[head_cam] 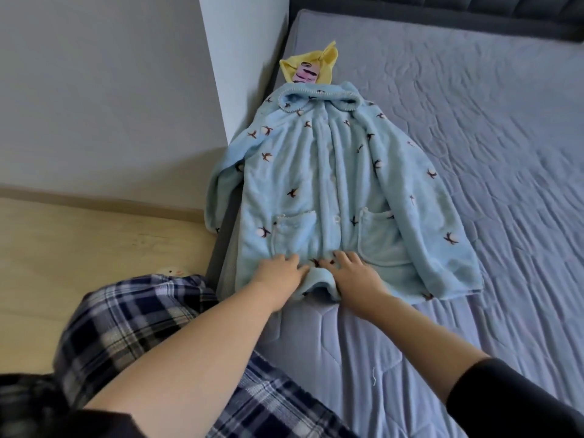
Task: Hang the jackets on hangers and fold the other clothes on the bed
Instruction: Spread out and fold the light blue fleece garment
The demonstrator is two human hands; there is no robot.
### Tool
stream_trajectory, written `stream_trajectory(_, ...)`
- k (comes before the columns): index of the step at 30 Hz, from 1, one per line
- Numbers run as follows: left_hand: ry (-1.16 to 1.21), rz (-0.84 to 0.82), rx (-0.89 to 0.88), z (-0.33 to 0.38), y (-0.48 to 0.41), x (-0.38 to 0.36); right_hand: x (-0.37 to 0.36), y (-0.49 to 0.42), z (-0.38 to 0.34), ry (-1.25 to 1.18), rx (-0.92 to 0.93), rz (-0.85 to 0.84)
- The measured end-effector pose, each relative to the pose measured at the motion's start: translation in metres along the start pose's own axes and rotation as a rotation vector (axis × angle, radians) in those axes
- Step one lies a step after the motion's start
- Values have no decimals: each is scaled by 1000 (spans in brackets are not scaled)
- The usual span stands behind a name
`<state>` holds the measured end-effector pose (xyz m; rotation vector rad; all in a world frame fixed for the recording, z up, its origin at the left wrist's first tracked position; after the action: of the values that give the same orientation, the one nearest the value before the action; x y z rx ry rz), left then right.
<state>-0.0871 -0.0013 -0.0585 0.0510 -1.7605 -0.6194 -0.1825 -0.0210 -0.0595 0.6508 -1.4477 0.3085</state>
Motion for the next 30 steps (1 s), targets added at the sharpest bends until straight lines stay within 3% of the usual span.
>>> stream_trajectory(4, 363, 241, -63, -23, 7, 42, 45, 7, 29, -78, -36, 220)
stream_trajectory(6, 588, 345, -64, -45, 13, 57, 67, 20, 67, -343, -148, 410)
stream_trajectory(7, 640, 323, -59, -50, 12, 55, 66, 24, 78, -459, -169, 399)
stream_trajectory(8, 652, 226, -55, -47, 11, 49, 52, 23, 74, -514, -148, 243)
stream_trajectory(10, 623, -139, -40, -29, 8, 13, 2, 26, 50, -390, -34, -250)
stream_trajectory(11, 614, -256, -21, -21, 9, -1, -17, 31, 46, -356, -1, -415)
stream_trajectory(12, 618, -276, -4, -17, 8, -5, -25, 35, 45, -403, -2, -497)
stream_trajectory(13, 628, -195, 5, -14, 4, 0, -20, 34, 47, -535, -38, -477)
stream_trajectory(15, 569, 121, 19, -14, -5, 29, 6, 21, 74, -829, -229, -169)
stream_trajectory(16, 508, 270, 35, -13, -6, 44, 19, 18, 96, -842, -333, 42)
stream_trajectory(18, 454, 420, 34, -2, -13, 60, 46, 21, 128, -518, -472, 326)
stream_trajectory(21, 454, 251, -40, 31, -38, 49, 37, 29, 158, -95, -661, 186)
stream_trajectory(26, 238, 49, -105, 64, -57, 22, 45, 45, 223, -163, -942, 83)
stream_trajectory(28, 196, 23, -117, 64, -63, 19, 92, 44, 236, -85, -936, 294)
stream_trajectory(30, 353, -24, -151, 64, -67, 22, 156, 46, 234, -92, -903, 631)
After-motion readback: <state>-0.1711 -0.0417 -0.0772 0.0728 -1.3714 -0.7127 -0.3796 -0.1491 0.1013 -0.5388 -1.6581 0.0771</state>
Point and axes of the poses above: each hand's wrist, its own y-axis away from the middle knuckle, its own x-axis out of the back of the hand, z = x × y, the point moved 10 cm from there along -y, towards the middle knuckle, and after that the axes turned 3 degrees about x, right-handed, at the moved point
